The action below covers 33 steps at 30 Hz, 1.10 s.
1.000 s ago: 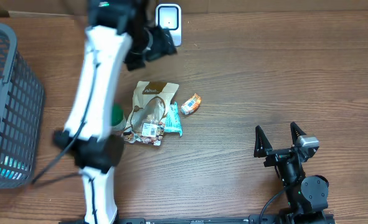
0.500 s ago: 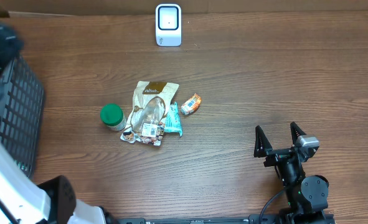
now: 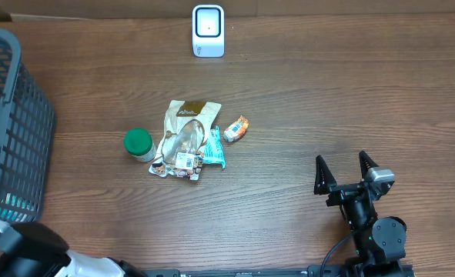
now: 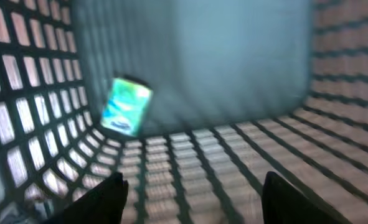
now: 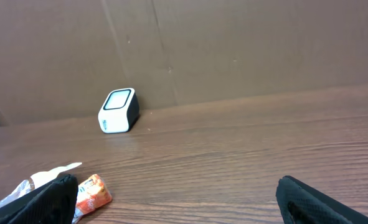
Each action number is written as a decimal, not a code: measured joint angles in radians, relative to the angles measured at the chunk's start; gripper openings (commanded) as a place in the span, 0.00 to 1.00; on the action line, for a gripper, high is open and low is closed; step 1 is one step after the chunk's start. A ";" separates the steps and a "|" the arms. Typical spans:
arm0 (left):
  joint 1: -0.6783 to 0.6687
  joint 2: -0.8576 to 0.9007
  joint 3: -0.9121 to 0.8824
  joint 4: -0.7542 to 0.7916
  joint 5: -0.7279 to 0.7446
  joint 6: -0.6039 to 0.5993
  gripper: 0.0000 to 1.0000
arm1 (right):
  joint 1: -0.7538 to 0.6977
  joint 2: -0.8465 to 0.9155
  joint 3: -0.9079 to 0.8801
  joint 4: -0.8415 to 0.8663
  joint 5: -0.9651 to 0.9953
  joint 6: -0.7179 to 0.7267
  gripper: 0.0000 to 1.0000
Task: Scan the item barcode
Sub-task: 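Reach the left gripper back into the basket and grasp the teal box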
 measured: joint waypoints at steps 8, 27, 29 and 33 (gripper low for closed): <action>0.052 0.034 -0.215 0.172 -0.008 0.039 0.63 | 0.000 0.000 0.000 0.000 0.000 0.000 1.00; 0.035 0.414 -0.232 0.054 -0.124 0.135 0.43 | 0.000 0.000 0.000 0.000 0.000 0.000 1.00; 0.035 0.441 -0.233 0.052 -0.143 0.136 0.43 | 0.000 0.000 0.000 0.000 0.000 0.000 1.00; 0.035 0.469 -0.235 0.053 -0.177 0.136 0.42 | 0.000 0.000 0.000 0.000 0.000 0.000 1.00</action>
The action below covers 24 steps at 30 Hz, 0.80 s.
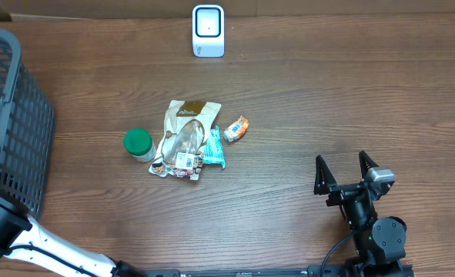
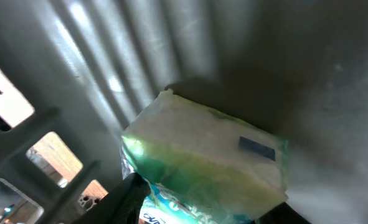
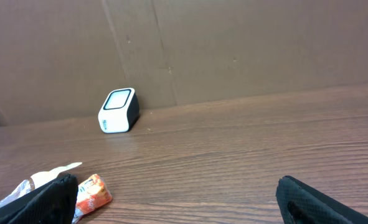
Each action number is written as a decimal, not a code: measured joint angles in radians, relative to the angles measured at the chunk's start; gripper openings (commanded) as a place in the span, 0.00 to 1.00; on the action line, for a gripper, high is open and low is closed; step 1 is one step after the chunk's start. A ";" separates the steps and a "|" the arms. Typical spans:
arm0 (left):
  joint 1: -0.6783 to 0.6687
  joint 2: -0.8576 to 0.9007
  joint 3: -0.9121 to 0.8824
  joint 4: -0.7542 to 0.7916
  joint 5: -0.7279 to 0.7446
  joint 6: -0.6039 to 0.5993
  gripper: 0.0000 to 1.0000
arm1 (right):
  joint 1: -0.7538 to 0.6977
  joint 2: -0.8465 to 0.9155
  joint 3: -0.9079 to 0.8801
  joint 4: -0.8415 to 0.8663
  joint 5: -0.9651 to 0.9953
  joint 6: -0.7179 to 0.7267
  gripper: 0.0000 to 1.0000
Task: Scan the item barcode
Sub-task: 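Reach the left gripper back into the basket and grasp the teal box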
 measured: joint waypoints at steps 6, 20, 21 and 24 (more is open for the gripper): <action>0.000 0.002 0.001 0.008 -0.029 -0.002 0.04 | 0.000 0.000 0.000 0.000 0.000 0.000 1.00; -0.020 -0.007 0.029 -0.020 -0.013 -0.029 0.04 | 0.000 0.000 0.000 0.000 0.000 0.000 1.00; -0.026 -0.020 0.043 -0.017 0.002 -0.033 0.04 | 0.000 0.000 0.000 0.000 0.000 0.000 1.00; -0.055 -0.092 0.077 -0.006 0.035 -0.037 0.04 | 0.000 0.000 0.000 0.000 0.000 0.000 1.00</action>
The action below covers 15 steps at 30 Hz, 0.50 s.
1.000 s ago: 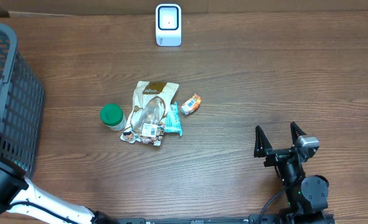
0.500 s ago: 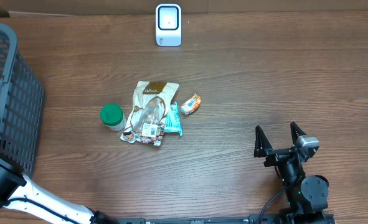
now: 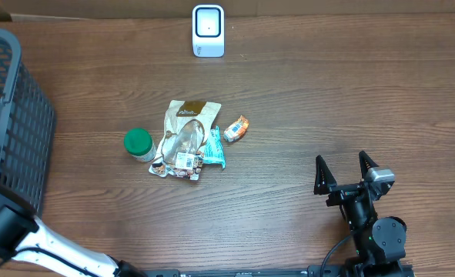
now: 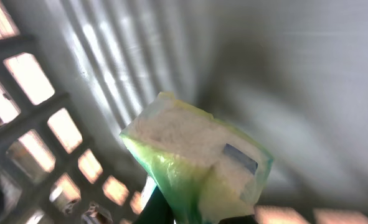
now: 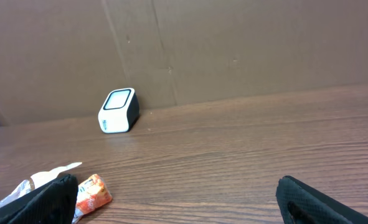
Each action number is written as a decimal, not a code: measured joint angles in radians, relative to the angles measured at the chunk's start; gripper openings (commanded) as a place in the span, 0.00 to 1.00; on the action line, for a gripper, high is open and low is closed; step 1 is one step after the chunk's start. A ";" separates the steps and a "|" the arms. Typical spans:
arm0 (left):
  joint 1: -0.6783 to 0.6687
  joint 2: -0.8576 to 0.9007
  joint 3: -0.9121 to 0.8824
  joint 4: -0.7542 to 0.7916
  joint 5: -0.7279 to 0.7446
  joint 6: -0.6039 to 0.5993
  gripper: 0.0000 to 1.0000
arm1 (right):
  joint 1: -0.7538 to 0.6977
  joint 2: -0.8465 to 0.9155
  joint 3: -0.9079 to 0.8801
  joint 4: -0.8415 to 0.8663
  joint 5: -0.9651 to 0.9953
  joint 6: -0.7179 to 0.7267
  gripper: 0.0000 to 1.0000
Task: Scan the item barcode
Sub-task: 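Reach the left gripper back into the basket and grasp the teal box, then carry the teal box out and set it right of the packets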
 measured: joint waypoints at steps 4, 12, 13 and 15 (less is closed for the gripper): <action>-0.075 -0.187 0.076 0.051 0.032 -0.003 0.04 | 0.000 0.000 0.000 0.000 0.000 0.000 1.00; -0.299 -0.523 0.141 0.151 0.064 -0.018 0.04 | 0.000 0.000 0.000 0.000 0.000 0.000 1.00; -0.343 -0.555 0.142 0.154 0.066 -0.019 0.04 | 0.000 0.000 0.000 0.000 0.000 0.000 1.00; -0.427 -0.595 0.142 0.151 0.073 -0.021 0.04 | 0.000 0.000 0.000 0.000 0.000 0.000 1.00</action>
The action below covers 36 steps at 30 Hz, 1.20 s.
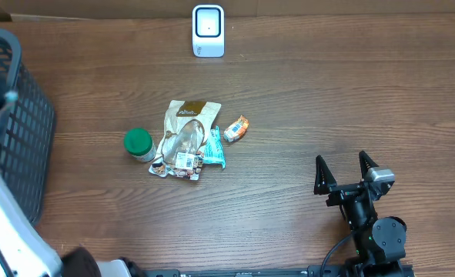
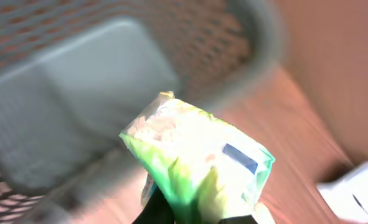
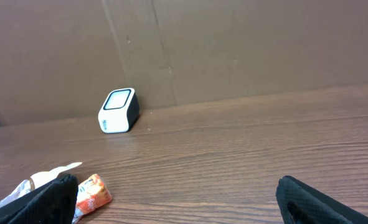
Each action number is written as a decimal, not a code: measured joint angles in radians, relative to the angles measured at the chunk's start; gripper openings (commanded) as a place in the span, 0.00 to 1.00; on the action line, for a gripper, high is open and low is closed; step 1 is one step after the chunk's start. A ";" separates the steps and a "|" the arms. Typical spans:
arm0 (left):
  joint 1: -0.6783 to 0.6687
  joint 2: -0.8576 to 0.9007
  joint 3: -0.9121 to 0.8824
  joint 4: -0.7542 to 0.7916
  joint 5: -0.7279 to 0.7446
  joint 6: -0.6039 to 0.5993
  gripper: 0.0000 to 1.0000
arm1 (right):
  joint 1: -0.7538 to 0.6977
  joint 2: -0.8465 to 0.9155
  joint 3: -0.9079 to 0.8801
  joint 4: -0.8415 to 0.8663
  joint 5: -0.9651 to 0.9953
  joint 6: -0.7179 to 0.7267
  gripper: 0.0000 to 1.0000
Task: Scan the item barcode
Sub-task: 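Carry the teal box out and set it right of the packets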
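My left gripper point(image 2: 196, 214) is shut on a green and white packet point(image 2: 196, 158), held in the air above the grey basket point(image 2: 78, 74). The view is blurred. The white scanner point(image 2: 357, 191) shows at the lower right of the left wrist view, and stands at the table's far edge as the scanner point(image 1: 208, 31) in the overhead view. There my left arm rises along the left edge; the packet does not show. My right gripper point(image 1: 349, 173) rests open at the front right, nothing between its fingers point(image 3: 296, 190).
In the middle of the table lie a green-lidded jar point(image 1: 138, 145), a brown pouch point(image 1: 187, 132), a blue packet point(image 1: 215, 148) and an orange packet point(image 1: 237, 128). The basket point(image 1: 15, 123) stands at the left edge. Cardboard walls the back point(image 3: 233, 50).
My left gripper, shut on the green packet low inside the basket, has come up out of it and is now above the rim, with the table and scanner in view. The right arm has not moved.
My left gripper was open inside the basket, the green packet lying against the mesh wall. Then it was close over the packet, then shut on it on the basket floor. Now the packet hangs clear above the basket. The right gripper stayed open and still.
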 measured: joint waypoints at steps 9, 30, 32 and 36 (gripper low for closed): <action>-0.538 0.014 -0.055 -0.018 0.022 0.000 0.04 | 0.000 0.000 0.000 0.000 0.000 0.000 1.00; -1.100 0.490 -0.145 0.117 0.047 -0.095 0.70 | 0.000 0.000 0.000 0.000 0.000 0.000 1.00; -1.099 0.490 -0.137 0.103 0.061 -0.100 0.72 | 0.000 0.000 0.000 0.000 0.000 0.000 1.00; -1.091 0.490 -0.075 0.058 0.076 -0.104 0.74 | 0.000 0.000 0.000 0.000 0.000 0.000 1.00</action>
